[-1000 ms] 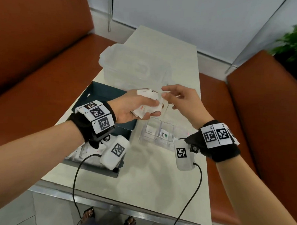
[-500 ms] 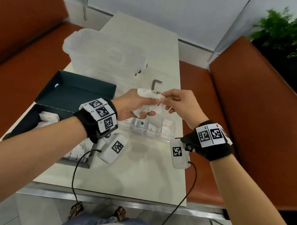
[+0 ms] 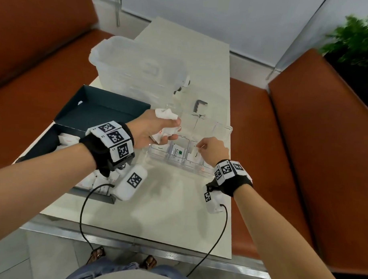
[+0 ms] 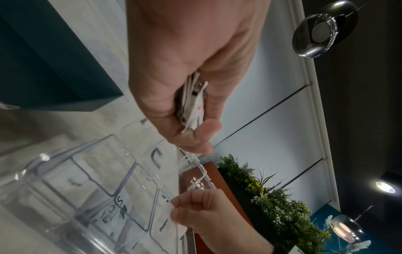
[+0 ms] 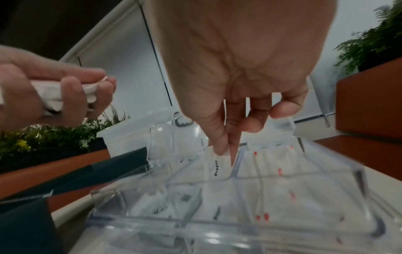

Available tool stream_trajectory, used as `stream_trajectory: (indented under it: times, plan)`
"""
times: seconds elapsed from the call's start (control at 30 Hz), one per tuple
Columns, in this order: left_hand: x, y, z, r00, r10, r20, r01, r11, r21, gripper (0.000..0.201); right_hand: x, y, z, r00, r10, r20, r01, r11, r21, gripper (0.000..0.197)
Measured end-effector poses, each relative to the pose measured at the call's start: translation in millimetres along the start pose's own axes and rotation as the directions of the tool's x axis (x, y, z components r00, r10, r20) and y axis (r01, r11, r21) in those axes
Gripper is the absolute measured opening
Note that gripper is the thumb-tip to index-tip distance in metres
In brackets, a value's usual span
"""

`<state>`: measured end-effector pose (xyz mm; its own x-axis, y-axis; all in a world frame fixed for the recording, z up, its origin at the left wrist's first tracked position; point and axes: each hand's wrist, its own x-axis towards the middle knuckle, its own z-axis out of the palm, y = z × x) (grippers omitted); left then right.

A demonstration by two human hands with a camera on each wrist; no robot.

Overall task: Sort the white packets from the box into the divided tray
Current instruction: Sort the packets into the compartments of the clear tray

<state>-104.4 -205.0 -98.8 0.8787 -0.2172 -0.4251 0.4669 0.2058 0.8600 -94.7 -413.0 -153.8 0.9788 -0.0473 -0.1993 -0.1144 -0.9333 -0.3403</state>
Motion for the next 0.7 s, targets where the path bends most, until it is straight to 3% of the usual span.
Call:
stream_trajectory:
  times: [0.13,0.3,0.5,0.6,0.7]
  plan:
    - [-4.3,-0.7,-4.6,1.0,-0.005,0.006,0.005,1.0,0.012,0.02,1.7,-3.8,12.7,0.999,0.012,0.044,-0.007,0.995,-0.104,0.019]
    - [-6.2,-0.1,-6.8,1.0,-0.02,0.007,0.02,1.0,0.018,0.026,1.6,-5.4,18.7,0.999,-0.036,0.001,0.035,0.961,-0.276,0.015]
    - [-6.2,3.2,-7.1,1.0,-0.024,0.009,0.024,0.999,0.027,0.022,4.0,-6.3,13.6,1.0,-0.01,0.009,0.012,0.982,-0.188,0.017]
    - [-6.2,4.5,-7.5,1.0,-0.027,0.011,0.027,0.999,0.024,0.022,9.0,-4.9,-0.3,0.997,0.034,-0.073,-0.039,0.997,-0.07,0.02]
    - [-6.1,3.9,-8.0,0.999,-0.031,0.018,0.03,0.999,0.027,0.021,13.2,-1.6,-13.7,0.988,0.025,-0.155,-0.036,0.997,-0.069,0.025]
